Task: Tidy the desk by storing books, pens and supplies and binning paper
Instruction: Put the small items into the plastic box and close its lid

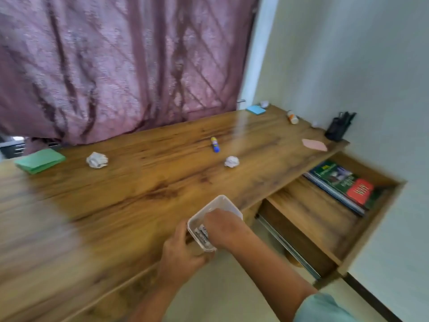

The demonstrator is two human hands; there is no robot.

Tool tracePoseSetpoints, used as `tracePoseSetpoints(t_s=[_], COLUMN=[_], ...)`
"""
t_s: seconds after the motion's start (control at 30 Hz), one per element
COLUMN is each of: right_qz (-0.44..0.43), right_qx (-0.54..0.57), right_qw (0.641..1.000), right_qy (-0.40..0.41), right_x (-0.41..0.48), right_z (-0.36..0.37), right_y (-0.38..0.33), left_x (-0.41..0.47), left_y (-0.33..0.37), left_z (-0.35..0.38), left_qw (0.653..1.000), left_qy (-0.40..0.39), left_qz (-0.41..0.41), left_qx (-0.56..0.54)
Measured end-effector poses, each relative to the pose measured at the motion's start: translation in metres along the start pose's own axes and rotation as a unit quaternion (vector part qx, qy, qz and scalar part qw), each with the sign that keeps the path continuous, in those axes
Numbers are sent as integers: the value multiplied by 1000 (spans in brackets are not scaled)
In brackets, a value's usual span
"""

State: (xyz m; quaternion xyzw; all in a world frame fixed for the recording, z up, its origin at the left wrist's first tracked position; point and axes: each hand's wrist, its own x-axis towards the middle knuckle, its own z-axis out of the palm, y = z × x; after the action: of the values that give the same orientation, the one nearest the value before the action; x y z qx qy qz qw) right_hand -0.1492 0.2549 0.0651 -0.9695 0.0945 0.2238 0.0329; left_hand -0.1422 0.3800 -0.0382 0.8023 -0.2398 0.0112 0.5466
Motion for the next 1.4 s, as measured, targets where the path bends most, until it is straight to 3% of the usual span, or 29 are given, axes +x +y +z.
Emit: tracePoseSetpoints(t_s=[0.2,0.3,0.43,0.57,0.8,0.9,1.2,1.4], right_qz=[84,78,98,113,153,161,154,101], right_qx=[29,53,62,130,247,295,286,43], right_qw=[995,995,993,974,900,884,902,983], right_qy=[-53,13,9,150,325,324,284,150], right_x=[-71,-103,-122,-123,-93,-68,-6,29], right_z=[11,16,17,22,17,13,1,-6], right_y=[70,100,135,177,282,327,410,445], left_x=[-19,-26,-18,0,48,81,159,183], left_y=[58,80,97,111,115,113,112,113], left_z=[66,91,123,154,224,263,344,376], left_qw=[995,991,987,986,987,989,990,993], left_qy=[-87,-103,-134,-140,-139,-133,-134,-116], left_qz=[45,76,91,89,73,47,-1,-8], left_qx=[-25,-26,-19,-28,-41,-42,-52,-19])
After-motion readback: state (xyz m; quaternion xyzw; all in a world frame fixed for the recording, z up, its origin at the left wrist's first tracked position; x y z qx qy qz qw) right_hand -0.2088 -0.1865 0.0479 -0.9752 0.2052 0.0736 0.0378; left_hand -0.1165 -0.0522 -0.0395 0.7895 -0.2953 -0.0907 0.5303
